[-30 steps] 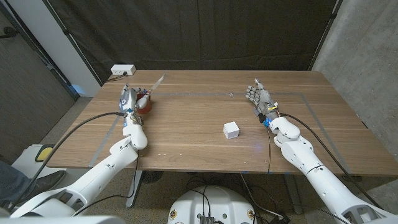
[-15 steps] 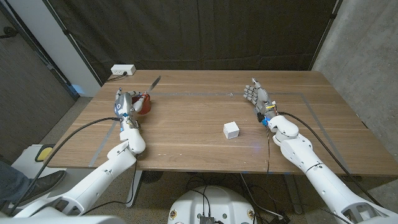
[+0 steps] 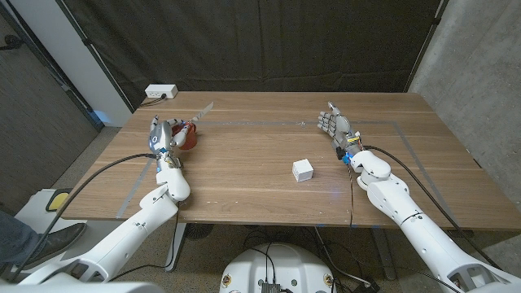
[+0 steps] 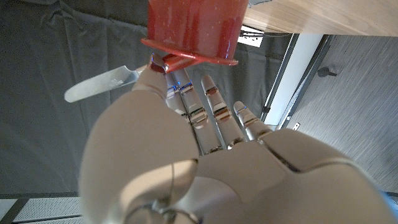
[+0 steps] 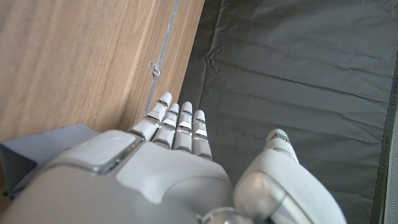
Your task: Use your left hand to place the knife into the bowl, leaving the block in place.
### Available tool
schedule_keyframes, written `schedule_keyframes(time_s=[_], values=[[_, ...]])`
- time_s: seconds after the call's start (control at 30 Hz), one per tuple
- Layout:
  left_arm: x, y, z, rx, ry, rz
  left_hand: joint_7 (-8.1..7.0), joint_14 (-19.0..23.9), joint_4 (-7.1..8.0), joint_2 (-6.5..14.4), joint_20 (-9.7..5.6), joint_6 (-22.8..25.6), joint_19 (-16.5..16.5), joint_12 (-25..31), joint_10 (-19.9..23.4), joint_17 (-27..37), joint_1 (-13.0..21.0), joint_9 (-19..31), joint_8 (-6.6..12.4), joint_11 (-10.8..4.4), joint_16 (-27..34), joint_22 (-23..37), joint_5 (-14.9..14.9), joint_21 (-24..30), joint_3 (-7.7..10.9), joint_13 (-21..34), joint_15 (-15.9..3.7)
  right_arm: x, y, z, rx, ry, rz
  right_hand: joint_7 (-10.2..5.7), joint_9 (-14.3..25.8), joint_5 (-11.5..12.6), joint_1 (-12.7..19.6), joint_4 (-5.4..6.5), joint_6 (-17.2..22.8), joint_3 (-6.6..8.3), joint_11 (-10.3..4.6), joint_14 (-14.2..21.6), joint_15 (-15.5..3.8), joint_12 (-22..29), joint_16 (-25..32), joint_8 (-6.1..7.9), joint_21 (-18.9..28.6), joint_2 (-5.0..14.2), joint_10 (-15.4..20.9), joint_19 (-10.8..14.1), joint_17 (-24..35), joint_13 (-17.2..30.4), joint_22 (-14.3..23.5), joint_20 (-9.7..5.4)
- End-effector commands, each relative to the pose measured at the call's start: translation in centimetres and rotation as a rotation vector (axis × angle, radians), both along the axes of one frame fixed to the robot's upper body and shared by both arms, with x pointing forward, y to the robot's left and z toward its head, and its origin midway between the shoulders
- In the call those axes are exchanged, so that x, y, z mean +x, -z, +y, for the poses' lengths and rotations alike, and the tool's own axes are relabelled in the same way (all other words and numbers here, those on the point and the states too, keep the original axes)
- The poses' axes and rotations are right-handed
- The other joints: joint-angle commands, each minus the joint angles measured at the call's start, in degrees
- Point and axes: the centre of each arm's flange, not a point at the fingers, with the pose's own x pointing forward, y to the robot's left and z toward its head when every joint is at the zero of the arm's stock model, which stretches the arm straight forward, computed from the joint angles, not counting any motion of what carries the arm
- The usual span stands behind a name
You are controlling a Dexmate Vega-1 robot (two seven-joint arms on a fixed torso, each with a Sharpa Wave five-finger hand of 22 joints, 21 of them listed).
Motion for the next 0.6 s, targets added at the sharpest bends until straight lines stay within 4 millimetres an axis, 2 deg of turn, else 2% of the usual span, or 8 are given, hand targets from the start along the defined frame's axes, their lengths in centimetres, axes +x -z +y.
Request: schedule_keyframes(time_s=[0.03, 0.27, 0.6], values=[[0.0, 0.6, 0.4, -0.032, 0.014, -0.009, -0.44, -0.2, 3.00, -0.2, 0.34, 0.3, -0.2, 0.0, -1.6, 0.1, -1.5, 0.0, 0.27, -1.39, 0.5, 0.2, 0.3, 0.3, 1.82, 0.3, -4.59, -0.1, 0.1, 0.1, -0.006, 0.003, 0.002, -0.03, 0.3, 0.0, 0.2, -0.40, 0.4, 0.15, 0.00, 0.5, -0.15, 0.2, 0.1, -0.12, -0.4, 0.49, 0.8, 0.6, 0.1, 0.2, 0.2, -0.07], [0.1, 1.5, 0.7, -0.065, 0.009, -0.001, -0.27, -0.5, 3.85, -0.8, 1.14, 0.2, -0.5, 0.3, -1.6, 0.2, -3.3, -0.3, 0.38, -1.13, 0.6, 0.3, 0.2, 0.4, 1.46, 0.6, -3.63, 0.0, 0.0, 0.3, -0.010, 0.002, 0.006, -0.02, 0.3, 0.0, 0.1, -0.41, 0.4, 0.12, -0.15, 0.6, -0.26, 0.2, 0.1, -0.10, -0.5, 0.51, 0.8, 0.7, 0.1, 0.2, 0.2, -0.06], [0.1, 2.0, 1.3, -0.109, -0.009, -0.004, -0.16, -1.8, 5.63, -3.0, 2.00, -1.5, -1.6, -0.2, -4.8, 0.3, -7.3, -0.5, -0.11, -0.24, 0.5, 0.4, 0.5, 0.3, -0.08, 1.0, -2.32, 0.4, -0.5, 0.6, -0.018, -0.002, 0.004, -0.15, 0.3, 0.0, 0.1, -0.42, 0.5, 0.11, -0.20, 0.7, -0.28, 0.3, 0.1, -0.10, -0.7, 0.57, 0.9, 0.8, 0.1, 0.2, 0.2, -0.03]])
